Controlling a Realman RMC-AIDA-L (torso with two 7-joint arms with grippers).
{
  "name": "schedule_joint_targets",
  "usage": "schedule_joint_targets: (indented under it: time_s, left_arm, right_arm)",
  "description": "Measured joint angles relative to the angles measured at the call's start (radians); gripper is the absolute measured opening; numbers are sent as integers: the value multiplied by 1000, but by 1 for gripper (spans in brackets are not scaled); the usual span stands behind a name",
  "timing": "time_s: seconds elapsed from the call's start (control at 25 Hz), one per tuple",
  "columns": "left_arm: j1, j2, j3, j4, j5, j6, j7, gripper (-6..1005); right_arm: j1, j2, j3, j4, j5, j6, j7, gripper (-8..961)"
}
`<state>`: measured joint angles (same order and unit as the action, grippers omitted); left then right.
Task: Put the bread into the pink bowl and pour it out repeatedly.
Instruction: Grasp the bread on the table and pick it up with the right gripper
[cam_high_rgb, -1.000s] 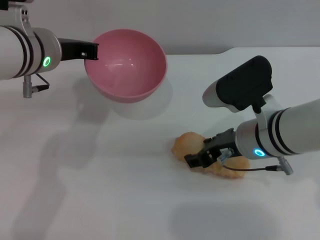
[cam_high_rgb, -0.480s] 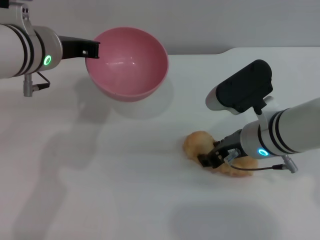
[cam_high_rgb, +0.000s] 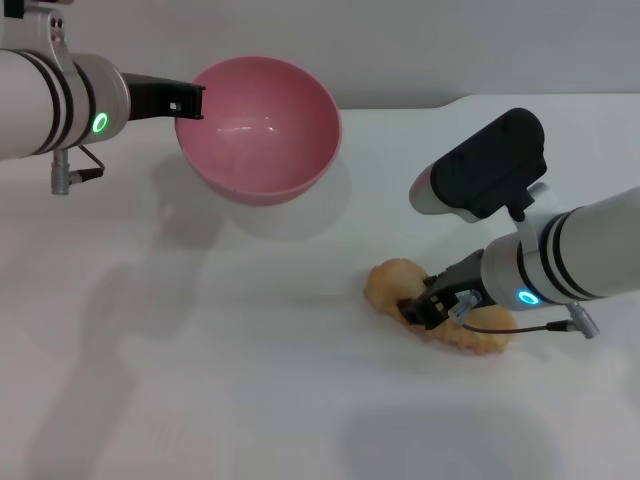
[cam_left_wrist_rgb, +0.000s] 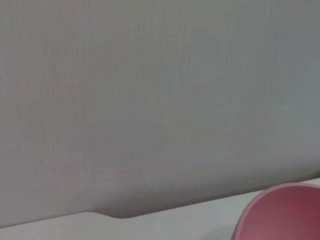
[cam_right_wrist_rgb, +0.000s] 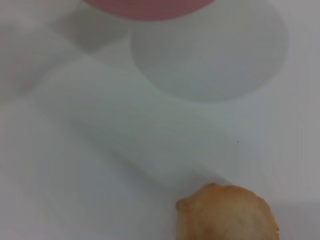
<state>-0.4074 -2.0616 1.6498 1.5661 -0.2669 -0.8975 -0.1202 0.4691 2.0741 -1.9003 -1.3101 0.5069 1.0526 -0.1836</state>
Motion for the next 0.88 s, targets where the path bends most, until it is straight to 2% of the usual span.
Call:
schedule_joint_targets:
  time_s: [0.88]
  left_arm:
    - [-2,0,2,5,0,2,5,29]
  right_arm:
    - [-11,-2,3,-42,-1,22,-1,256]
